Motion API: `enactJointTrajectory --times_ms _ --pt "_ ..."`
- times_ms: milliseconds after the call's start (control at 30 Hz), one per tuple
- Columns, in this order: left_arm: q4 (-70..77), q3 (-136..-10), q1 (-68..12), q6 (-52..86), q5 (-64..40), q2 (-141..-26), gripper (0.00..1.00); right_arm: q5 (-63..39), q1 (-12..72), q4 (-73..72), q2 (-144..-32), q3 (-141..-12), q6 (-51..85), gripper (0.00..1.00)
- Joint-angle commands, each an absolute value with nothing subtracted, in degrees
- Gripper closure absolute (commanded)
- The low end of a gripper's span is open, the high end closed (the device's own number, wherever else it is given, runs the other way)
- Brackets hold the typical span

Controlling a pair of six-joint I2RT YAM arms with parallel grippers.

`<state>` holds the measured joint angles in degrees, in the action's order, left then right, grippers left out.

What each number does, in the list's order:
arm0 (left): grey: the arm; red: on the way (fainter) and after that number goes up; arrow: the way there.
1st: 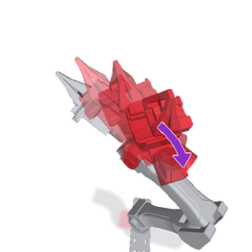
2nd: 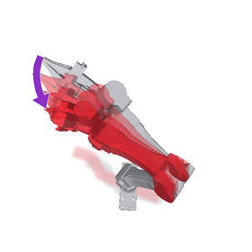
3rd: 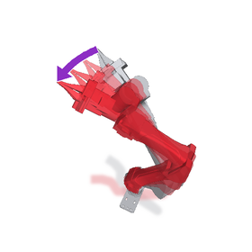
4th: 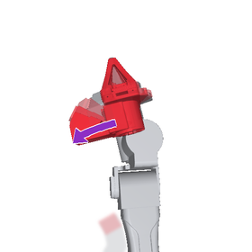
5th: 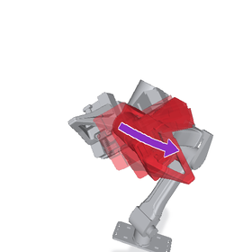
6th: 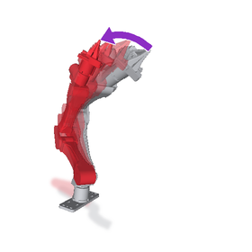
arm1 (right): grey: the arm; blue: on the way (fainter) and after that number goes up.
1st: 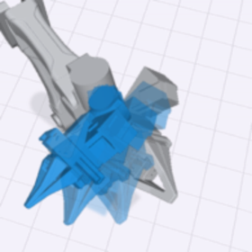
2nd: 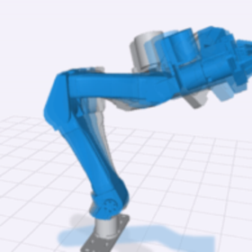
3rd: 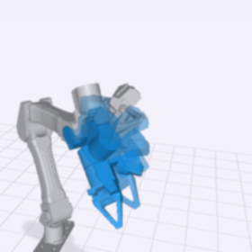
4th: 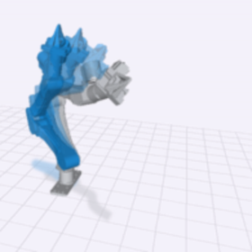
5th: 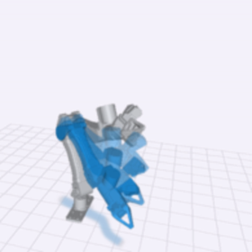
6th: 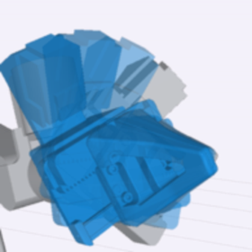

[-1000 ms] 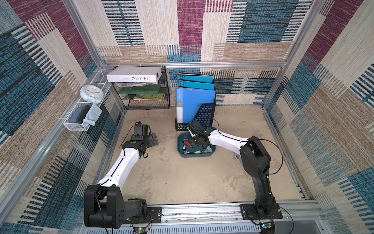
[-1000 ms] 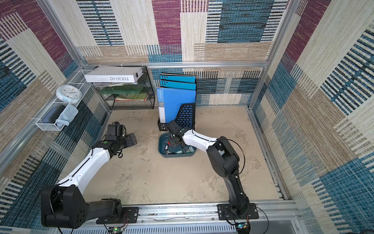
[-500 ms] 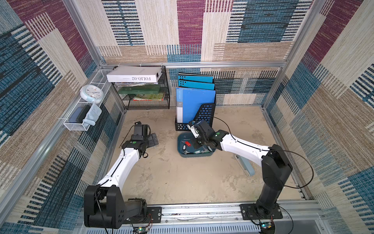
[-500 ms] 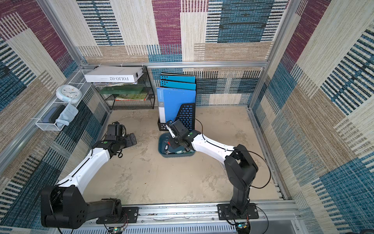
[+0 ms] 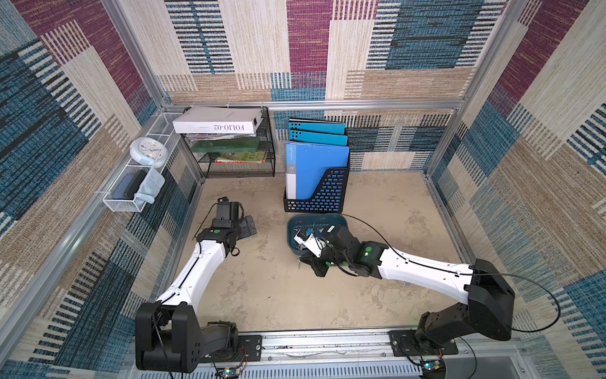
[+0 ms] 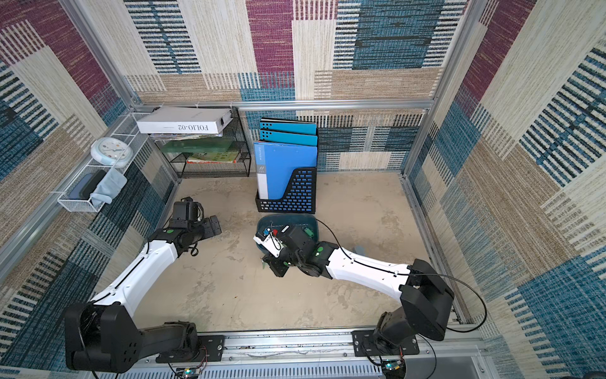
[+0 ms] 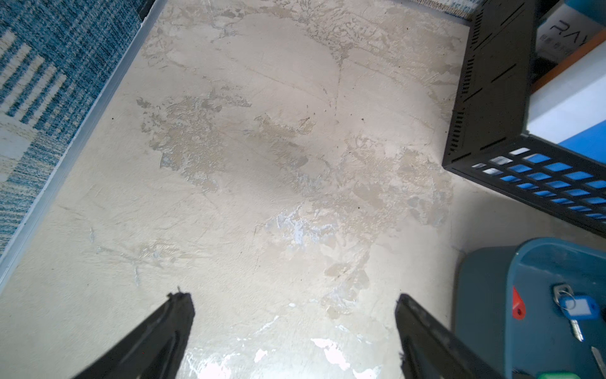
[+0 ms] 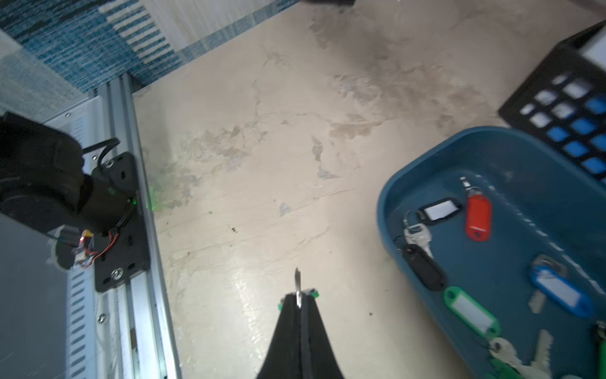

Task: Take the keys out of the storage box
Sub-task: Place the key at the center of the board.

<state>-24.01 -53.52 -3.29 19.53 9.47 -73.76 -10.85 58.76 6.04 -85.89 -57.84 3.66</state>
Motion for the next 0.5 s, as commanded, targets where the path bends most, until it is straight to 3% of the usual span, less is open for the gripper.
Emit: enactJointTrajectory --times_ms 0,467 --pt "-24.4 -53.9 -3.3 20.0 9.5 -73.5 0.01 -14.6 61.1 2.5 -87.9 -56.4 4.3 1.00" --pt "-24.6 -54.2 -3.3 20.1 8.1 -75.0 0.01 -11.8 61.9 -4.9 -101.3 -56.3 6.7 1.00"
